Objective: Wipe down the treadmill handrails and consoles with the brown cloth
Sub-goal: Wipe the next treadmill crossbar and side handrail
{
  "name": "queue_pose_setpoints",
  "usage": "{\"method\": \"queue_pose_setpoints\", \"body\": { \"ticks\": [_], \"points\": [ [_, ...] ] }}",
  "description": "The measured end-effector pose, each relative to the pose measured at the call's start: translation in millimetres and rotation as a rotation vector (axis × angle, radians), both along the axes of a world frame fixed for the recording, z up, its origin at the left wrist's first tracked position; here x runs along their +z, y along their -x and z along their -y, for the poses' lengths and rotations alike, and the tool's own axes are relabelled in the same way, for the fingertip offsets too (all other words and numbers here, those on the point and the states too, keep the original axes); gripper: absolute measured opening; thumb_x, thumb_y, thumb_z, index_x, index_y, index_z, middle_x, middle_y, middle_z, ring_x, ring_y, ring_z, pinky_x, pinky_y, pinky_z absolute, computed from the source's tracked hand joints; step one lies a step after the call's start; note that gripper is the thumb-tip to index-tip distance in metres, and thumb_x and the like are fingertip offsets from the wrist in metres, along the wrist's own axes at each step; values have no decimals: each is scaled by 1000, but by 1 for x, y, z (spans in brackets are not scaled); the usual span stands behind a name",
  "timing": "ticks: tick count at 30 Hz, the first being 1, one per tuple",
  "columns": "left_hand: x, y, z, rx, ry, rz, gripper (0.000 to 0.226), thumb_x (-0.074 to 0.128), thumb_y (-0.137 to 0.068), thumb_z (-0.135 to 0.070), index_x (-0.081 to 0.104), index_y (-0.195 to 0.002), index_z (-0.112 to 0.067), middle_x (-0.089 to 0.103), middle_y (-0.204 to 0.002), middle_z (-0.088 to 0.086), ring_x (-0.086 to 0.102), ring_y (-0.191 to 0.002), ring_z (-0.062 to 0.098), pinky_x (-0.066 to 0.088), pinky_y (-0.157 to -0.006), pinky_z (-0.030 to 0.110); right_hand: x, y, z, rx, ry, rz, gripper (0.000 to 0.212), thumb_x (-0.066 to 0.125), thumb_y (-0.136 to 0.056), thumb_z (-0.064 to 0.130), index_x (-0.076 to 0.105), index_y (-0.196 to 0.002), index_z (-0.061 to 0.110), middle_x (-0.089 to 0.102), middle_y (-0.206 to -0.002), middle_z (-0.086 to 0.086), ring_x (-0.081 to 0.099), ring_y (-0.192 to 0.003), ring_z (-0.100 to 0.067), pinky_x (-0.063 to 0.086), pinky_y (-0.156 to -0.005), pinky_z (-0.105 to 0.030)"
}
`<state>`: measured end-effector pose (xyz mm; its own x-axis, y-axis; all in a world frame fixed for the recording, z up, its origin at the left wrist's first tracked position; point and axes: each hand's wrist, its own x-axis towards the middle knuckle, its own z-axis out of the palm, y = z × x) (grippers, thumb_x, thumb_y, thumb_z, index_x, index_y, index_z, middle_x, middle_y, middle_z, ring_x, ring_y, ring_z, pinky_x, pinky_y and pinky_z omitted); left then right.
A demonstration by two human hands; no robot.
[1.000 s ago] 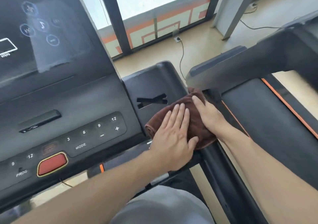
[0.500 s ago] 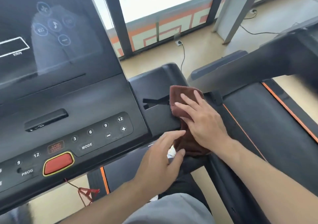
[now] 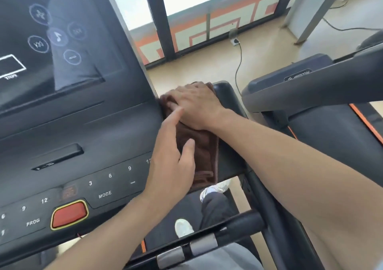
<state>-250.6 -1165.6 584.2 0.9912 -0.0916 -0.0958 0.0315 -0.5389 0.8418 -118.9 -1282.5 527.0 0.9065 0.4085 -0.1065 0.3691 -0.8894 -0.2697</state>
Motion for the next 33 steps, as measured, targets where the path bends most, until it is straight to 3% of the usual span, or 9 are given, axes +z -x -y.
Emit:
{"method": "queue_pose_setpoints", "body": {
  "ticks": [4,9,14,16,19,22,26,30,33],
  "points": [
    [-6,-21,11,-207,-311,-100,74,51,-103,-18,8,-163,-18,-5,-171,-9,-8,-154,-3,-6,-114,5,9,-40,7,-145,38,-113,57,29,-100,66,69,-108,26,71,-114,-5,58,-94,-27,38,-79,-40],
    [-12,-28,23,-390,-546,-70,79,46,-104,-35,-1,-162,-11,-16,-170,3,-19,-155,12,-13,-120,21,16,-51,48,-262,23,-221,63,35,-94,76,73,-105,28,71,-113,-1,54,-93,-24,41,-83,-38],
    [-17,-34,33,-296,-307,-86,65,47,-104,-36,19,-162,-25,3,-171,-7,-6,-156,4,-8,-126,25,10,-6,95,-549,-376,-373,68,42,-88,81,56,-135,35,64,-132,-1,59,-118,-26,45,-104,-43],
    [-22,-22,38,-346,-354,-35,65,47,-103,-40,21,-161,-26,2,-171,-6,-7,-156,6,-8,-127,29,5,31,103,-648,-509,-405,75,45,-89,80,42,-149,35,58,-142,-3,56,-126,-27,42,-110,-41],
    [-32,3,43,-516,-439,82,70,46,-102,-46,19,-162,-23,1,-171,-1,-8,-157,12,-11,-126,32,1,91,112,-743,-633,-409,60,46,-95,71,56,-138,30,66,-129,0,62,-118,-20,44,-108,-39],
    [-44,38,41,-754,-500,215,80,48,-97,-47,13,-163,-17,-2,-171,4,-13,-157,16,-13,-126,36,2,152,117,-827,-715,-401,30,49,-104,49,68,-113,27,70,-107,10,63,-95,11,41,-88,-9],
    [-56,88,37,-941,-418,219,88,52,-94,-46,7,-163,-16,-14,-168,2,-21,-155,15,-11,-127,37,5,228,118,-962,-690,-447,27,46,-102,51,68,-107,36,72,-114,8,64,-103,-5,39,-86,-15],
    [-66,129,30,-963,-218,-14,90,54,-98,-41,-10,-159,-24,-26,-164,-8,-31,-149,2,-10,-126,32,23,281,107,-991,-625,-492,45,48,-99,56,52,-138,36,62,-116,19,52,-93,21,35,-78,3],
    [-59,138,26,-765,-16,-123,85,58,-95,-25,5,-159,-39,18,-167,-16,14,-152,-2,19,-123,25,25,301,96,-943,-455,-460,78,56,-87,72,26,-153,45,52,-143,18,52,-121,0,39,-96,-21]
  ]
}}
